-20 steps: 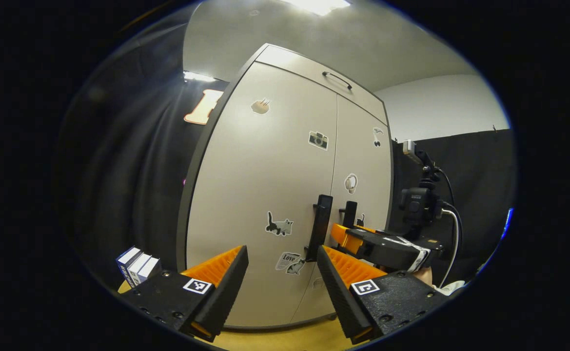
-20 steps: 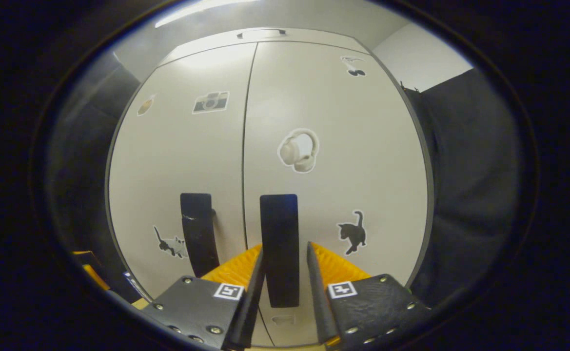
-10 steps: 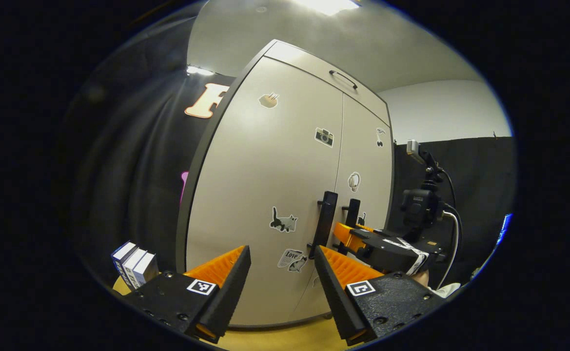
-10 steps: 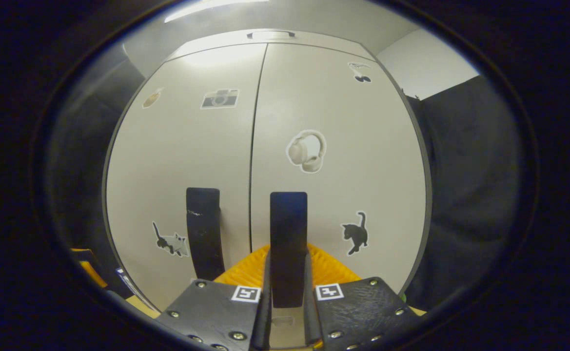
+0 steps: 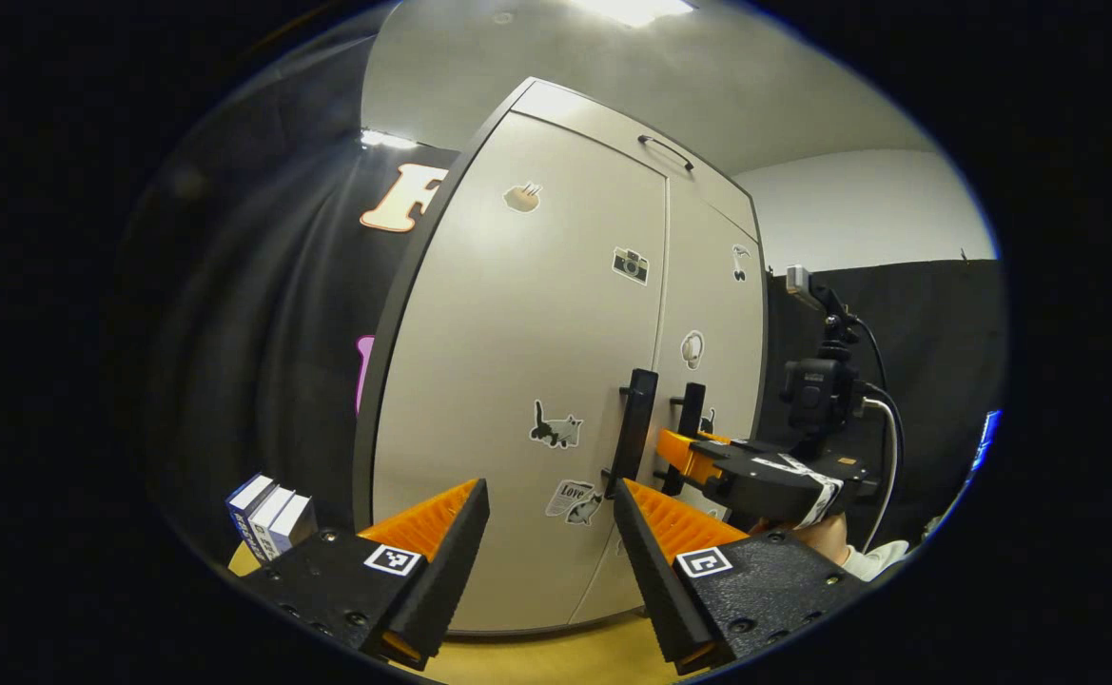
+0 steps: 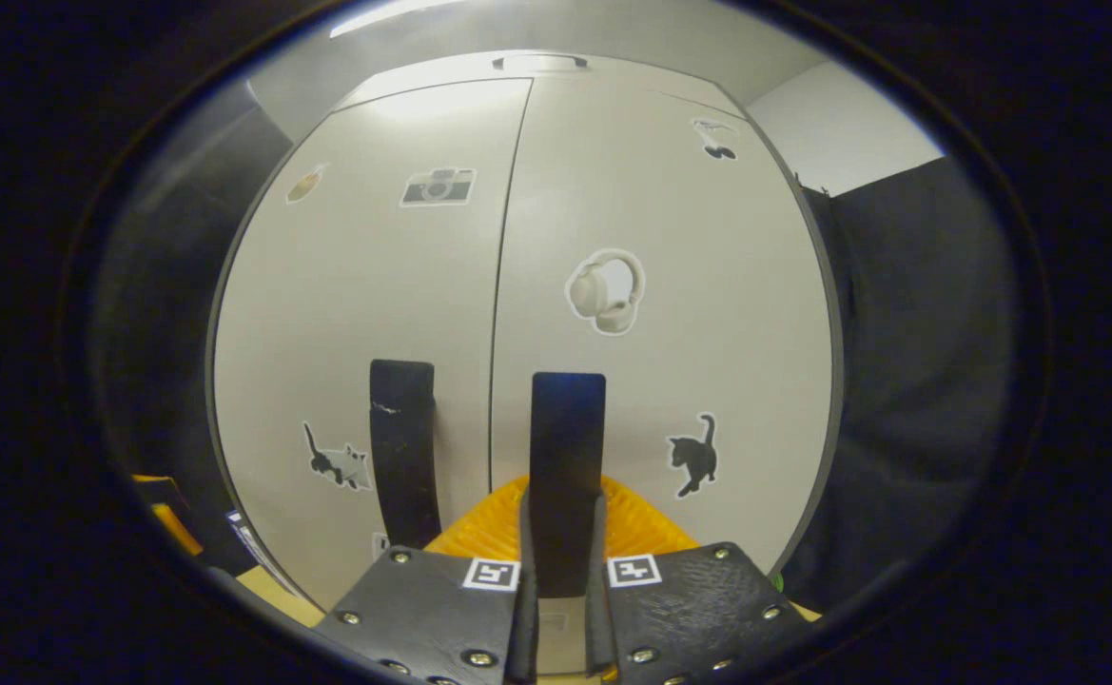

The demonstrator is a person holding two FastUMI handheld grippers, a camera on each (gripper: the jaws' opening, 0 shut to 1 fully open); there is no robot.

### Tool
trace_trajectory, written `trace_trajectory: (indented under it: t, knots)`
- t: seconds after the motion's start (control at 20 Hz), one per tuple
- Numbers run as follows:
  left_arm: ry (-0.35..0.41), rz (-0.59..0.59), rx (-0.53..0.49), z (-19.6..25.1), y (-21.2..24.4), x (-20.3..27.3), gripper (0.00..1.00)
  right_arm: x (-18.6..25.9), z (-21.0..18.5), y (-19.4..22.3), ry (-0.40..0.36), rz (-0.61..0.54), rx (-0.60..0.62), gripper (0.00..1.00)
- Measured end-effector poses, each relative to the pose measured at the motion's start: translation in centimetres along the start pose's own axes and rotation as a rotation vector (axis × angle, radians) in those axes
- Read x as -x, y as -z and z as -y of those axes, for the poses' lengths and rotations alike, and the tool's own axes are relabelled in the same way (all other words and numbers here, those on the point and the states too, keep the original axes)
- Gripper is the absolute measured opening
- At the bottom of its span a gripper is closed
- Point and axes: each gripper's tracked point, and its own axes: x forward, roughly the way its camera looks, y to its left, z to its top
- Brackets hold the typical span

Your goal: Open the right door of the double-door shoe cabinet with the right hand, and open the left door with the left hand.

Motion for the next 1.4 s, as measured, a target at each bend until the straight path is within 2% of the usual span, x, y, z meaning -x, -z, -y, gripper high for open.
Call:
trace_trajectory:
  t: [0.25,0.55,0.8,1.05,1.25,1.4]
  knots:
    - [0.000,0.010,-0.010,1.9,-0.6,0.6,0.82,2.4,0.8,-0.1,-0.072,-0.023,0.001,0.19]
    - [0.016,-0.003,-0.018,6.9,-0.1,1.3,0.82,4.7,1.8,-0.4,-0.174,-0.031,0.007,0.19]
    - [-0.059,0.016,-0.015,10.2,-0.1,1.6,0.82,6.1,2.4,-0.8,-0.314,-0.035,0.001,0.19]
    - [-0.133,0.037,-0.022,14.4,0.4,1.8,0.82,9.1,5.4,-0.9,-0.443,-0.038,-0.016,0.19]
    - [-0.192,0.045,-0.008,17.1,1.1,2.4,0.82,10.9,8.0,-1.4,-0.506,-0.041,-0.023,0.19]
    - [-0.214,0.040,0.023,18.9,2.0,2.4,0.82,12.0,10.7,-1.7,-0.521,-0.037,-0.030,0.19]
